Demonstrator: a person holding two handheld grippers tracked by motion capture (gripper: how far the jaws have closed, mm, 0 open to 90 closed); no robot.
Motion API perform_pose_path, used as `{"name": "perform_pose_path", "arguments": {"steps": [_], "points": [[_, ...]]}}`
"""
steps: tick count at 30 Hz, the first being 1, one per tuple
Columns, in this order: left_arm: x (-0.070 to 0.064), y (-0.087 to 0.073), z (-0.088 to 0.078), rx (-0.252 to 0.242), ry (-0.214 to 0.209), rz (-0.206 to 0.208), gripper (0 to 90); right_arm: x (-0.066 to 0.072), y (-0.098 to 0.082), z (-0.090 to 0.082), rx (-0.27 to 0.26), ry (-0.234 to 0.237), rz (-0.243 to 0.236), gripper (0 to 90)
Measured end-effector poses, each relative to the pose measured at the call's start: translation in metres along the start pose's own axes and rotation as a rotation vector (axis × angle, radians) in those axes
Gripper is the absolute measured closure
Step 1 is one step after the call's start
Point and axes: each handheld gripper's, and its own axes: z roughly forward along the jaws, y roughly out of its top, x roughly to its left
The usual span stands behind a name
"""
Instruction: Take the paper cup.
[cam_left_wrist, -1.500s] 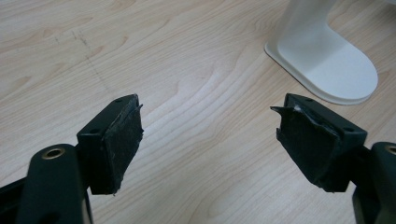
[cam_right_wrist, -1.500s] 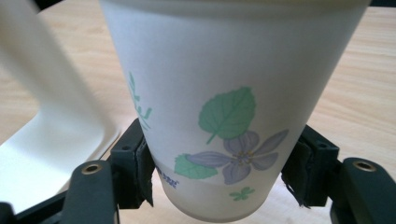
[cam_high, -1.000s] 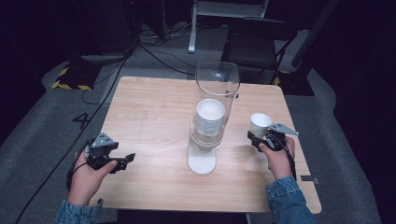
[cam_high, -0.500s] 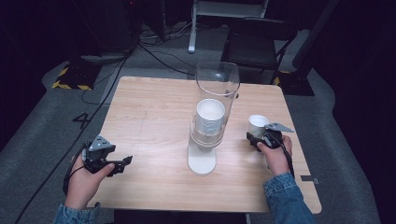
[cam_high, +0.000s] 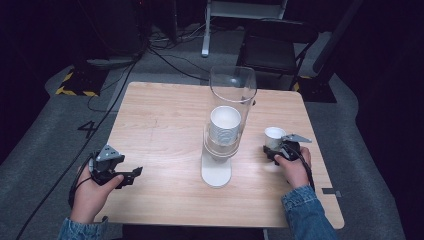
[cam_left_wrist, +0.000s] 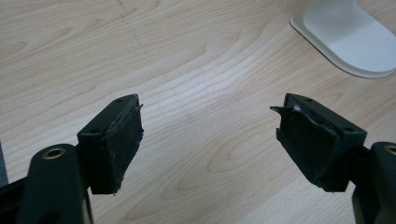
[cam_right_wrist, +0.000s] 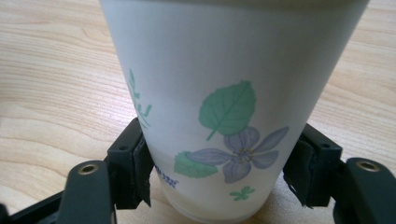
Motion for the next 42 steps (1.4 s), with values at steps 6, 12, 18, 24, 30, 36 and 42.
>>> {"name": "perform_pose_path", "arguments": {"steps": [6, 12, 18, 24, 30, 36, 42], "points": [[0.0, 0.001, 0.002, 0.002, -0.003, 0.007, 22.1, -0.001, -0.002, 0.001, 0.022, -0.001, -0.021, 33.6], [-0.002, 0.003, 0.004, 0.008, -0.008, 0.012, 22.1, -0.001, -0.004, 0.0, 0.03, -0.001, -0.023, 33.4], [-0.001, 0.005, 0.006, 0.008, -0.011, 0.017, 22.1, -0.003, -0.007, -0.002, 0.041, -0.002, -0.027, 32.5], [-0.003, 0.006, 0.008, 0.01, -0.019, 0.019, 22.1, -0.004, -0.009, -0.004, 0.047, -0.01, -0.013, 23.0], [-0.003, 0.008, 0.009, 0.004, -0.022, 0.016, 22.0, -0.002, -0.007, -0.01, 0.021, -0.005, -0.017, 16.6], [-0.002, 0.009, 0.009, 0.006, -0.025, 0.025, 21.7, -0.001, -0.005, -0.024, 0.007, 0.011, -0.031, 16.7], [-0.003, 0.011, 0.01, 0.002, -0.03, 0.029, 21.6, -0.001, -0.002, -0.05, -0.042, -0.001, -0.047, 16.6]]}}
